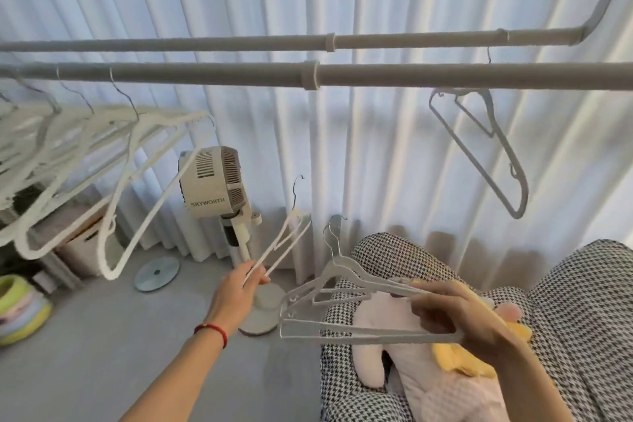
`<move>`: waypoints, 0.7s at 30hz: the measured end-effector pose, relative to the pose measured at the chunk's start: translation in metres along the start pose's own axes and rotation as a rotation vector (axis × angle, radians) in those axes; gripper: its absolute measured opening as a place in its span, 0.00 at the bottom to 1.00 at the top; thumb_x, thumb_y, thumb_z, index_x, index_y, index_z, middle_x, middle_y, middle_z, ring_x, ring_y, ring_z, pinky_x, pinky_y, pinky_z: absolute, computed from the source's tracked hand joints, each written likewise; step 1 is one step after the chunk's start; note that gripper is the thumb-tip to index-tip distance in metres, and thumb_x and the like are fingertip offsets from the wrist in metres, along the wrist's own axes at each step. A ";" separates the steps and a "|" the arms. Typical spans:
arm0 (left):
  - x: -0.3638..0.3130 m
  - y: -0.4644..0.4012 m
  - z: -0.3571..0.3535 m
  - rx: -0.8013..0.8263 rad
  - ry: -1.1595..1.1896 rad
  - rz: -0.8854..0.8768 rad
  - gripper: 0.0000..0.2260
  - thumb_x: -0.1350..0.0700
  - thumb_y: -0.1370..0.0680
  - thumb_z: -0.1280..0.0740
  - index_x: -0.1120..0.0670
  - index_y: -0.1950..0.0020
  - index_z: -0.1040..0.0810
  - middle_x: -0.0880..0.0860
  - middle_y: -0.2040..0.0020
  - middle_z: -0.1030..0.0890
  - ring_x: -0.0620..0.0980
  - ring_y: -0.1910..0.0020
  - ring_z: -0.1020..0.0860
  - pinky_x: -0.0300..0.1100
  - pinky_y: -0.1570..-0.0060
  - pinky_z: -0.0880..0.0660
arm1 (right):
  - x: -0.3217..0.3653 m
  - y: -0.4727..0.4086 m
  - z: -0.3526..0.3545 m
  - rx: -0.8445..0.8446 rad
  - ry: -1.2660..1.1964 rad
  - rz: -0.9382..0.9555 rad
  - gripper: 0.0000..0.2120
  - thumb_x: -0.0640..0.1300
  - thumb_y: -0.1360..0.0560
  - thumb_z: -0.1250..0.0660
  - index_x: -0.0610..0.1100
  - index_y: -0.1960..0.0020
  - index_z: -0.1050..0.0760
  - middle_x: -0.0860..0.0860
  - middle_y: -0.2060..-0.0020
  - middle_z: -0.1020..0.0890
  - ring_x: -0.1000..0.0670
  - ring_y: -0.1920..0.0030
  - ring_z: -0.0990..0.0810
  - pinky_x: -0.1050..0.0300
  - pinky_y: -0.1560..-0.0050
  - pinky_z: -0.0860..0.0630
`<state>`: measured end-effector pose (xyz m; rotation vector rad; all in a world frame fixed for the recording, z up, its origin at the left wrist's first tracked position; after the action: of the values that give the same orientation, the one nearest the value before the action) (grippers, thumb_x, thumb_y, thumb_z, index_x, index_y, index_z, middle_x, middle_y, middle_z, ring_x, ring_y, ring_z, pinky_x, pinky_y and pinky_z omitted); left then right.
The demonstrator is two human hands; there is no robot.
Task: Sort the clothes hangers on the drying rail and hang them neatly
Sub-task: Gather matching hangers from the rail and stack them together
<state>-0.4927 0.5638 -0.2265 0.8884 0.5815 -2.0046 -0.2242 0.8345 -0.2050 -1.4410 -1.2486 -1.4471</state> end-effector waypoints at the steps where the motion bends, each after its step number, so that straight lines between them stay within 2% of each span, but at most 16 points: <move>1: 0.018 0.006 0.008 0.039 -0.007 0.007 0.12 0.48 0.16 0.40 0.47 0.53 0.20 0.41 0.57 0.15 0.39 0.54 0.19 0.35 0.59 0.28 | -0.006 0.004 -0.007 0.057 -0.019 -0.035 0.07 0.35 0.23 0.32 0.36 0.60 0.25 0.48 0.69 0.33 0.52 0.70 0.39 0.64 0.72 0.39; 3: 0.052 0.020 0.027 0.130 0.062 0.019 0.11 0.48 0.16 0.39 0.48 0.53 0.18 0.41 0.55 0.14 0.39 0.51 0.18 0.35 0.53 0.26 | -0.015 0.008 -0.023 0.142 -0.032 -0.091 0.08 0.38 0.24 0.31 0.38 0.60 0.26 0.47 0.69 0.33 0.52 0.71 0.39 0.62 0.72 0.41; 5: 0.084 0.035 0.047 0.266 0.179 0.080 0.11 0.51 0.16 0.38 0.52 0.49 0.17 0.47 0.52 0.13 0.44 0.47 0.16 0.43 0.41 0.23 | -0.023 0.009 -0.044 0.207 -0.021 -0.109 0.10 0.39 0.24 0.31 0.36 0.61 0.26 0.46 0.70 0.30 0.52 0.72 0.37 0.62 0.72 0.41; 6: 0.099 0.045 0.058 0.340 0.253 0.127 0.12 0.52 0.16 0.38 0.55 0.47 0.17 0.51 0.51 0.13 0.49 0.46 0.16 0.47 0.39 0.23 | -0.027 0.009 -0.056 0.234 -0.018 -0.106 0.10 0.38 0.24 0.32 0.35 0.62 0.26 0.46 0.71 0.29 0.51 0.73 0.36 0.62 0.72 0.40; 8: 0.127 0.069 0.083 0.479 0.390 0.225 0.14 0.50 0.17 0.37 0.57 0.46 0.16 0.58 0.49 0.13 0.56 0.44 0.16 0.45 0.40 0.21 | -0.037 0.006 -0.081 0.264 -0.044 -0.105 0.11 0.39 0.24 0.33 0.34 0.62 0.26 0.47 0.73 0.28 0.51 0.73 0.36 0.60 0.70 0.39; 10: 0.151 0.093 0.107 0.591 0.493 0.317 0.16 0.48 0.19 0.37 0.56 0.44 0.15 0.63 0.47 0.15 0.59 0.45 0.17 0.45 0.46 0.21 | -0.049 0.006 -0.105 0.234 -0.076 -0.143 0.14 0.43 0.25 0.31 0.35 0.64 0.26 0.47 0.74 0.29 0.51 0.73 0.35 0.62 0.70 0.37; 13: 0.176 0.122 0.139 0.682 0.692 0.371 0.18 0.50 0.17 0.41 0.59 0.46 0.15 0.68 0.54 0.18 0.62 0.54 0.18 0.49 0.52 0.21 | -0.067 0.005 -0.139 0.170 -0.088 -0.179 0.13 0.45 0.27 0.29 0.38 0.65 0.22 0.48 0.74 0.26 0.54 0.74 0.33 0.63 0.71 0.37; 15: 0.179 0.136 0.155 0.722 0.768 0.345 0.20 0.49 0.16 0.43 0.59 0.49 0.15 0.66 0.60 0.20 0.58 0.62 0.21 0.48 0.58 0.23 | -0.075 0.005 -0.157 0.109 -0.059 -0.179 0.10 0.45 0.28 0.27 0.40 0.66 0.18 0.50 0.75 0.25 0.55 0.75 0.33 0.63 0.73 0.39; 17: 0.173 0.148 0.165 0.765 0.781 0.288 0.22 0.45 0.15 0.45 0.57 0.51 0.16 0.65 0.62 0.20 0.56 0.66 0.22 0.44 0.62 0.24 | -0.078 0.004 -0.169 0.037 -0.025 -0.167 0.09 0.43 0.29 0.25 0.40 0.65 0.17 0.48 0.74 0.26 0.56 0.76 0.33 0.64 0.74 0.37; 21: 0.154 0.162 0.177 0.786 0.826 0.211 0.27 0.40 0.16 0.49 0.61 0.45 0.22 0.65 0.62 0.22 0.56 0.65 0.26 0.45 0.59 0.27 | -0.078 0.002 -0.174 -0.025 -0.056 -0.110 0.09 0.45 0.31 0.22 0.41 0.64 0.18 0.45 0.72 0.28 0.55 0.74 0.35 0.65 0.74 0.35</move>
<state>-0.4821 0.2791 -0.2421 2.1946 0.0734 -1.5989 -0.2622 0.6573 -0.2647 -1.4585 -1.3682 -1.5092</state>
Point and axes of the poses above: each hand's wrist, its own y-axis away from the middle knuckle, its own z-axis out of the back of the hand, x = y × z, the point moved 2 cm from there along -y, towards the middle knuckle
